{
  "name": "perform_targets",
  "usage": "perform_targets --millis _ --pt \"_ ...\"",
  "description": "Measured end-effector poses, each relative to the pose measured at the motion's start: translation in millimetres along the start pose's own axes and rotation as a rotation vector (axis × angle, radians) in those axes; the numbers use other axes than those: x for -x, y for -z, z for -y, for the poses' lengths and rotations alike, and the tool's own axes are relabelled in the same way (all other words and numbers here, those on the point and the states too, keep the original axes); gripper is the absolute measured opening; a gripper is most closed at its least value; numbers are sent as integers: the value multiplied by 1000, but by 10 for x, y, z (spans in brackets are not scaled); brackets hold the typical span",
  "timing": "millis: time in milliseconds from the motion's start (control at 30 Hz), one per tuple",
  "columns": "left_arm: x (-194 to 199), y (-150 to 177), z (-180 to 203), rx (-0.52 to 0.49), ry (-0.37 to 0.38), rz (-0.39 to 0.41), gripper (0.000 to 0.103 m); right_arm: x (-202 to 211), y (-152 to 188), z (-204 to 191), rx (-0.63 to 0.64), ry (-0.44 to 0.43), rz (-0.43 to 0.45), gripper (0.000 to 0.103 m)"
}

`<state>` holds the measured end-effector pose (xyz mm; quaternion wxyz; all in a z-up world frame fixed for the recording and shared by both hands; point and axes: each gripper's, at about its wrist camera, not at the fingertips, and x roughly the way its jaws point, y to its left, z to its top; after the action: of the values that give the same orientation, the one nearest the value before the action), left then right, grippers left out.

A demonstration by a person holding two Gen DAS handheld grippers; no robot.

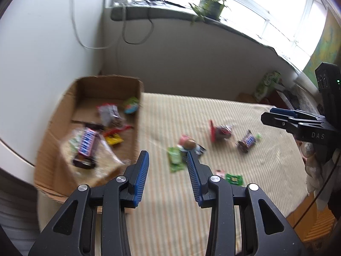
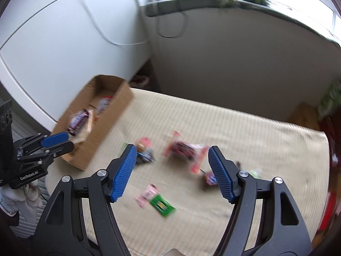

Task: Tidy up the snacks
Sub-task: 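Move the left tool to the pink wrapped candy while the right tool approaches the green candy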

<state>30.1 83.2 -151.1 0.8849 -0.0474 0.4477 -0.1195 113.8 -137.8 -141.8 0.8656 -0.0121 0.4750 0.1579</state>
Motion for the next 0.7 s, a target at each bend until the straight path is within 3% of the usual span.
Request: perform_targets --millis 200,433,567,633,700 --pt "-229 165 331 -57 63 -70 36 27 365 490 -88 80 -35 72" --pt "-487 362 581 -91 125 -144 36 10 703 474 -43 15 -79 72" --pt "-643 414 702 -122 150 -171 35 -108 855 204 64 -52 -118 55" --pt "-716 416 770 -137 163 -180 35 -186 910 94 115 -83 -138 51" --pt "-778 407 843 -158 174 -187 30 -260 950 12 155 -110 -151 44"
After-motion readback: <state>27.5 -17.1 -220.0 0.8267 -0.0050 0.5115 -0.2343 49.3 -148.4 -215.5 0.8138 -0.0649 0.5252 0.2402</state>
